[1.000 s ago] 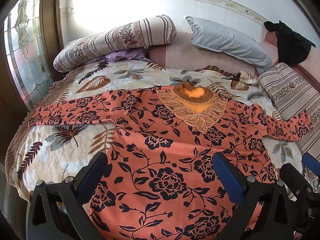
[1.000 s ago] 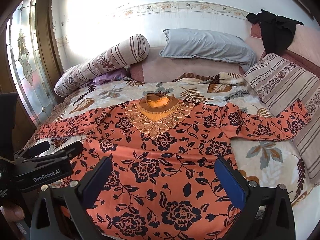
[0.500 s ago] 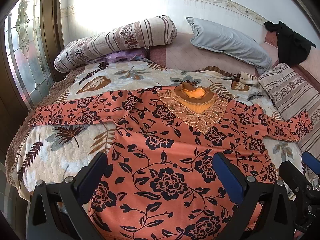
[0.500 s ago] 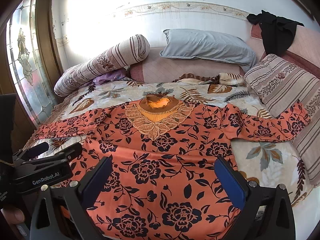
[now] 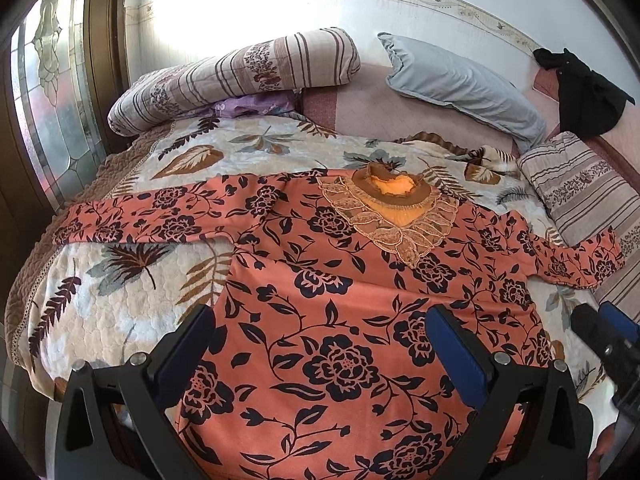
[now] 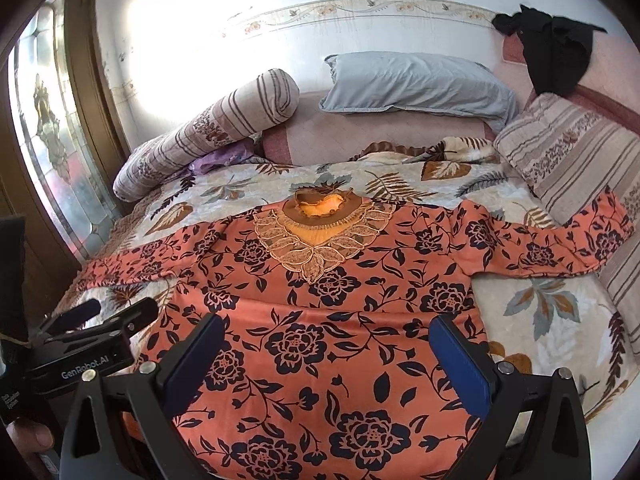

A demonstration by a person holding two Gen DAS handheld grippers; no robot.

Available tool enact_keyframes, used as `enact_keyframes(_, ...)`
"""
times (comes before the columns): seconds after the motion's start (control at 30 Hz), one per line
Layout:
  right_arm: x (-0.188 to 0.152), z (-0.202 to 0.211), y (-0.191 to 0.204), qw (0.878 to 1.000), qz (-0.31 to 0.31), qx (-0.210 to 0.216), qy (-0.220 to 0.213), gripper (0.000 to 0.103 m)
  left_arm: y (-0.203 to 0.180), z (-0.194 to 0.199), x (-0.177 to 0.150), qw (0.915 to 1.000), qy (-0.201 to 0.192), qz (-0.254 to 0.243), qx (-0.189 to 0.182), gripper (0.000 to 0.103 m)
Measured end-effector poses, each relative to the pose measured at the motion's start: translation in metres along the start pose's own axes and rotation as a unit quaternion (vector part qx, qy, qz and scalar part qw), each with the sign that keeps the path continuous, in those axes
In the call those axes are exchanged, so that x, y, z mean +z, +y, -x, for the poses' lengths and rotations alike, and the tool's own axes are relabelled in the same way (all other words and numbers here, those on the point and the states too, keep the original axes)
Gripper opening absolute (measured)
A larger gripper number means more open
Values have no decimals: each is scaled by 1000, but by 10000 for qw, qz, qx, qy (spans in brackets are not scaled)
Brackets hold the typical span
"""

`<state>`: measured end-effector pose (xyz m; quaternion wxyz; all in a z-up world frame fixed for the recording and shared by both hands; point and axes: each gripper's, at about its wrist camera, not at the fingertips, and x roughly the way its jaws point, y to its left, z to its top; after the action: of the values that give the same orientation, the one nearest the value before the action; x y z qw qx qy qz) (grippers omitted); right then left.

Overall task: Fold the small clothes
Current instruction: 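Grasp the sleeve cuff with the right gripper and lift it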

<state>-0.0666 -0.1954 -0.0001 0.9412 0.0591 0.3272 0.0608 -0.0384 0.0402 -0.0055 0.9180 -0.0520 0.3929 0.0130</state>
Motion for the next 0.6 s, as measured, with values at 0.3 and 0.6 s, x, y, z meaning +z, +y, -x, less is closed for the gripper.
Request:
enact_keyframes(0.3,5,-28,-271,9310,-3567,-380,-678,102,45,-49,-5,9973,506,508,155,103)
enact_keyframes(0.6,87,-58,-445,9111,-3180,-2607,-298,97,58,-89,-4,9946,783,559,382,103)
